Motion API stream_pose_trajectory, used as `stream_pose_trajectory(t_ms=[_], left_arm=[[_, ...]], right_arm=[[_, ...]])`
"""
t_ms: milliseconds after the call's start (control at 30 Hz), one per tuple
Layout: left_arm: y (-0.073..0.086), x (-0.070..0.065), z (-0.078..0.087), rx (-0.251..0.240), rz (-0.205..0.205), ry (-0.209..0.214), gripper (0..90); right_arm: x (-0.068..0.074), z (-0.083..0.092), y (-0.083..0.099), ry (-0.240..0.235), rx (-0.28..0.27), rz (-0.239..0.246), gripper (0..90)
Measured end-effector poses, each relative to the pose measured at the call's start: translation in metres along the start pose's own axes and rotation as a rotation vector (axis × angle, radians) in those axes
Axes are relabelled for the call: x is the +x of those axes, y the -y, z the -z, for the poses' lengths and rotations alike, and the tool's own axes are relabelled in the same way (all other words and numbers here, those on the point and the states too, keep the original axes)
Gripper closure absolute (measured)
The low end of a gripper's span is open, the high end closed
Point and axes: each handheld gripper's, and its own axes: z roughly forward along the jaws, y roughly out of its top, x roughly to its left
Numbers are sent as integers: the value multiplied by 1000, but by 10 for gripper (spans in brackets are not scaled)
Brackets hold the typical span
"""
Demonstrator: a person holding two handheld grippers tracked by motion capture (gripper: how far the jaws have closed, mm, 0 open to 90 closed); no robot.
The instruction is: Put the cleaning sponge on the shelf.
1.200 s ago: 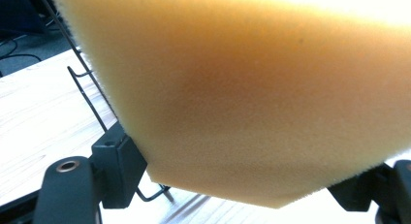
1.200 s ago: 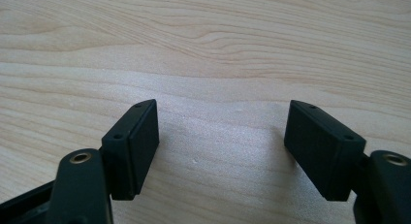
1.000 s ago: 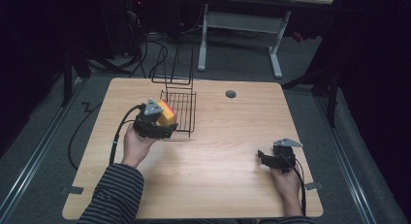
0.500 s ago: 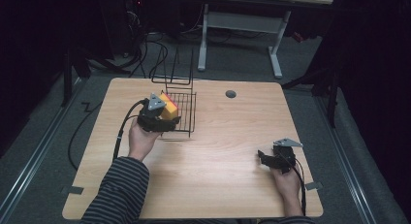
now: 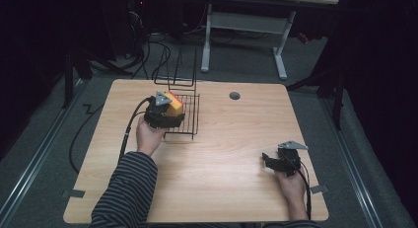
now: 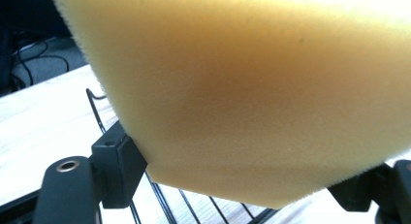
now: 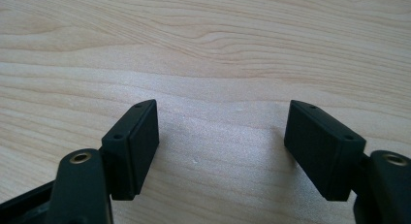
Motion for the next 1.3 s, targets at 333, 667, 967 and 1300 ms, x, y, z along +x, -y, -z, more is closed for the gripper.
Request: stream_pose_trajectory(t_ms=[333, 667, 967, 1300], left_arm=[[7, 14, -20, 23, 73, -14, 224], [11, 19, -42, 68, 65, -27, 222], [11, 17, -54, 89, 68, -13, 219], [14, 21, -57, 110, 102, 5, 201]], right_arm=[[0, 0, 0, 0, 0, 0, 286], [0, 0, 0, -2, -1, -2, 287], [0, 0, 0, -2, -1, -2, 286], [0, 0, 0, -1, -1, -1, 287]])
